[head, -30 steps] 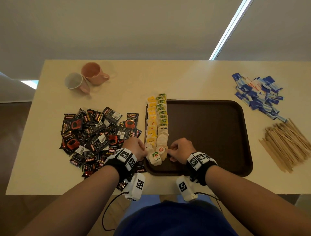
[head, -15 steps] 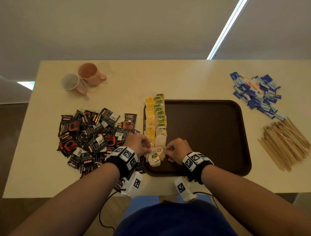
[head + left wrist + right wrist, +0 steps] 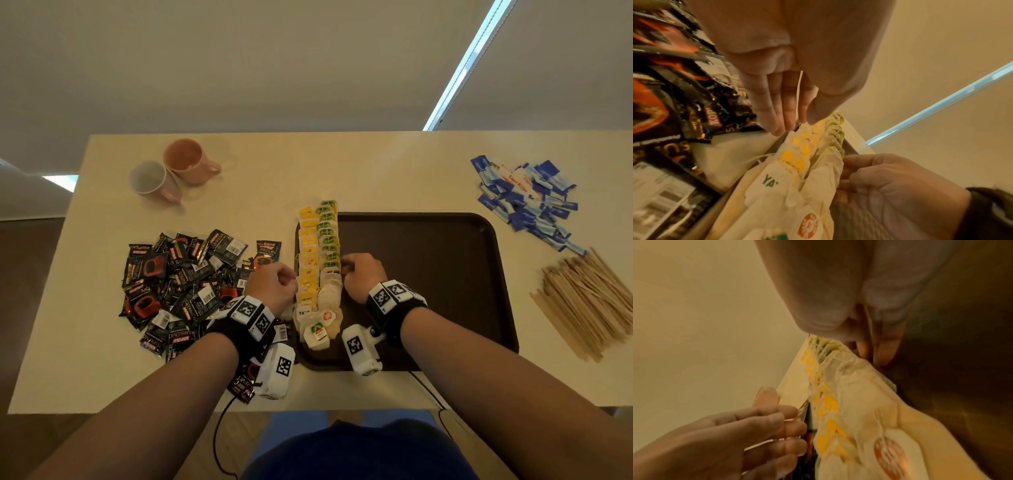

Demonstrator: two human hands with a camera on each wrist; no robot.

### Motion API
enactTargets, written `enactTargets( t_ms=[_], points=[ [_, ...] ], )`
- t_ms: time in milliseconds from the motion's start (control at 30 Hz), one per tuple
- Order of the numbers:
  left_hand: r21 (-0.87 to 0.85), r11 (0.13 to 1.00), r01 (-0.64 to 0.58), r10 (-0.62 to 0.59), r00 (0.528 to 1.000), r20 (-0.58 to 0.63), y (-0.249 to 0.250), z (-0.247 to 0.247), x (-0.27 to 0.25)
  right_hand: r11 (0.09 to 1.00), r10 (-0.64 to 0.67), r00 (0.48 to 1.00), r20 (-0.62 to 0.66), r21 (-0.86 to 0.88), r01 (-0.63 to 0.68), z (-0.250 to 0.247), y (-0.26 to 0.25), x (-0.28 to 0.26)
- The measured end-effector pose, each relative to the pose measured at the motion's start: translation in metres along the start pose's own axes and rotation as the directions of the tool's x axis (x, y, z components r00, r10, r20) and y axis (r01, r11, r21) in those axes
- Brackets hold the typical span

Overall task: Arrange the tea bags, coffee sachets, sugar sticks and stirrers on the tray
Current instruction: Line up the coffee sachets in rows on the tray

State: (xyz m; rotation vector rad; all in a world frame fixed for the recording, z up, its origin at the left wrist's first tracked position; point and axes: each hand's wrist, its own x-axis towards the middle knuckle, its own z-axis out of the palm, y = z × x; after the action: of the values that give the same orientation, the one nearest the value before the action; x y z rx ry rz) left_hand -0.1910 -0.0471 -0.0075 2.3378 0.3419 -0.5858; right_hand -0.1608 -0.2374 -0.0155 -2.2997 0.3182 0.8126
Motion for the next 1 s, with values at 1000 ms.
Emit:
enactTargets(
  t_ms=[1000],
  points=[
    [-0.146, 0.986, 0.085, -0.077, 0.995, 0.060, 0.015, -0.036, 0.042, 0.996, -0.058, 0.997, -0.052, 0.063, 0.061, -0.045, -0.035, 0.060]
  ],
)
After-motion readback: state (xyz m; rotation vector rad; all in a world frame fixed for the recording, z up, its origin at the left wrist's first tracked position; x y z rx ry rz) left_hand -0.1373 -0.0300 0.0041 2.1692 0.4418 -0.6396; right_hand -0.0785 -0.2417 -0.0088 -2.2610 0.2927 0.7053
